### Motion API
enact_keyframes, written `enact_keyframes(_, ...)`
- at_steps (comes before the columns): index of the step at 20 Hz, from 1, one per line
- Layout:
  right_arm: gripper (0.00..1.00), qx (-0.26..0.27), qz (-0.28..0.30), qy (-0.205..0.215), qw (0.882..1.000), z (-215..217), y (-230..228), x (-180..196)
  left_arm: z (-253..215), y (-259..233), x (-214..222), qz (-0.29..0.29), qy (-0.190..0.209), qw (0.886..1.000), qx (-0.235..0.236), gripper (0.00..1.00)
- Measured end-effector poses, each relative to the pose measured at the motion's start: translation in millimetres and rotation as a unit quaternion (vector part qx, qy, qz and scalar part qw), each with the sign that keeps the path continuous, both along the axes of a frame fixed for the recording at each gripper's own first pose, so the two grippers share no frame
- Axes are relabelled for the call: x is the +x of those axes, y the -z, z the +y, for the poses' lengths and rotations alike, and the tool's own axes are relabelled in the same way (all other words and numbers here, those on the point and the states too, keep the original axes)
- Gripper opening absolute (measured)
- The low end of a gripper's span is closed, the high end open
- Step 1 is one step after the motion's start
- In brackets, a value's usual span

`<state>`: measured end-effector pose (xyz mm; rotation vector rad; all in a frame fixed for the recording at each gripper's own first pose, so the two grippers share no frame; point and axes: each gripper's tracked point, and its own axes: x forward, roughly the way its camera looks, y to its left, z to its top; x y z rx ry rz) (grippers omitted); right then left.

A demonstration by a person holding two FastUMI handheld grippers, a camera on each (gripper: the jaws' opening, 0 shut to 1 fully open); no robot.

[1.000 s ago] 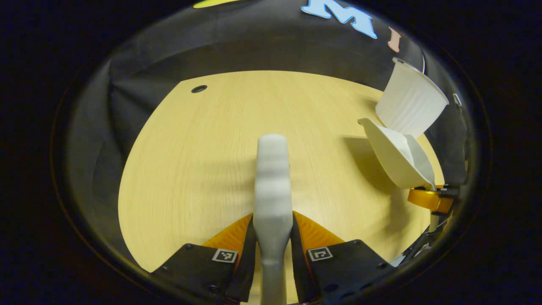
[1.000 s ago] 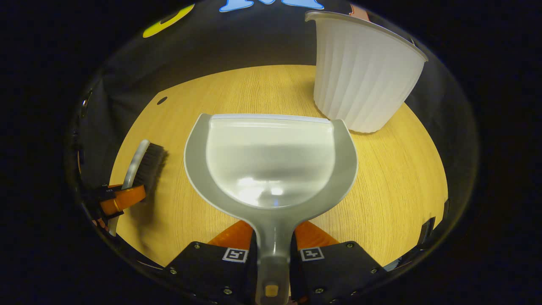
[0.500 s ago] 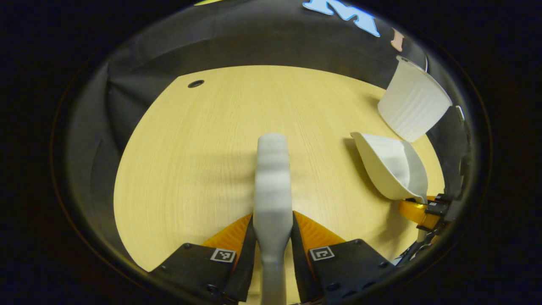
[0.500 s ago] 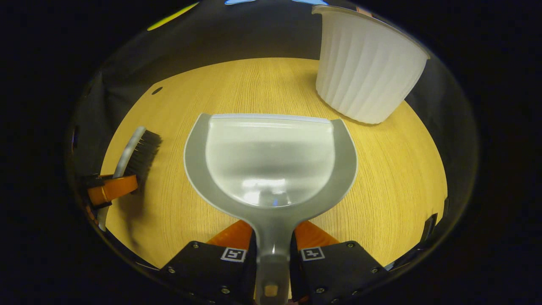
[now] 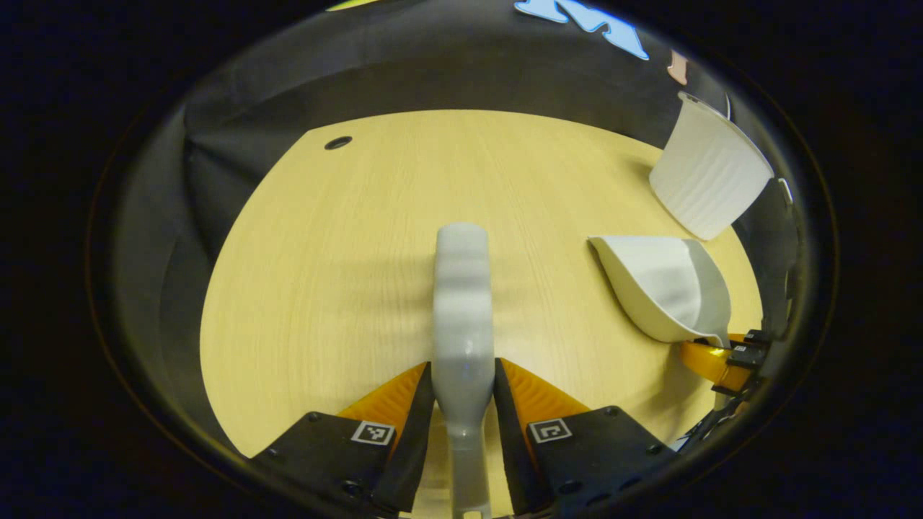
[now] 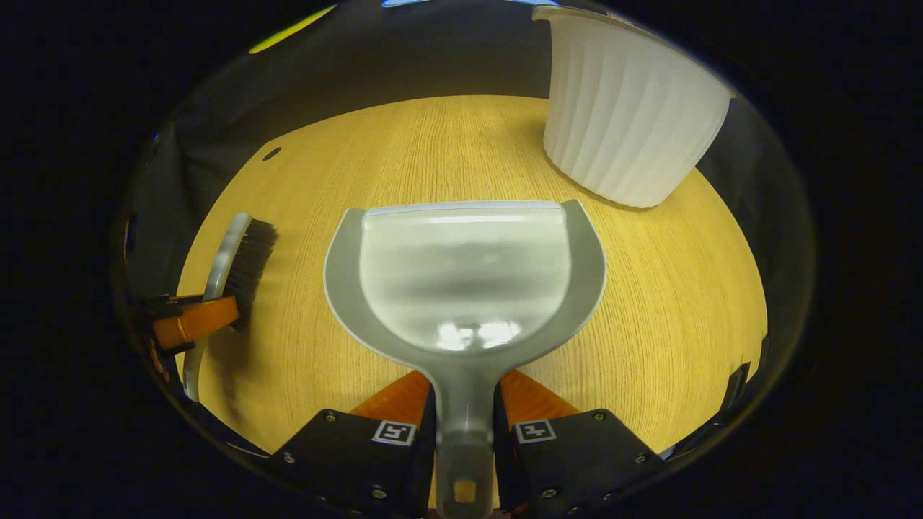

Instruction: Pick up the small broom and dustpan from the desktop, sweep the trash into the dustpan with the broom, and then empty the trash into the garbage bin.

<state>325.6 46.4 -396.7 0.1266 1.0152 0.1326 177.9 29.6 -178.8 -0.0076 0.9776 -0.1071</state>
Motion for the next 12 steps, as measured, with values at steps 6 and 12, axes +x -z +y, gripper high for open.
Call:
enact_keyframes(6,0.44,0.036,-0.010,-0.001,0.999,1,-18,0,2,-57,27,-0.028,0.012,1.000,-0.002,0.68)
enact_keyframes(12,0.87,0.060,-0.035,-0.008,0.998,-6,-43,-3,7,-87,28,-0.081,0.006,0.997,0.007,0.98)
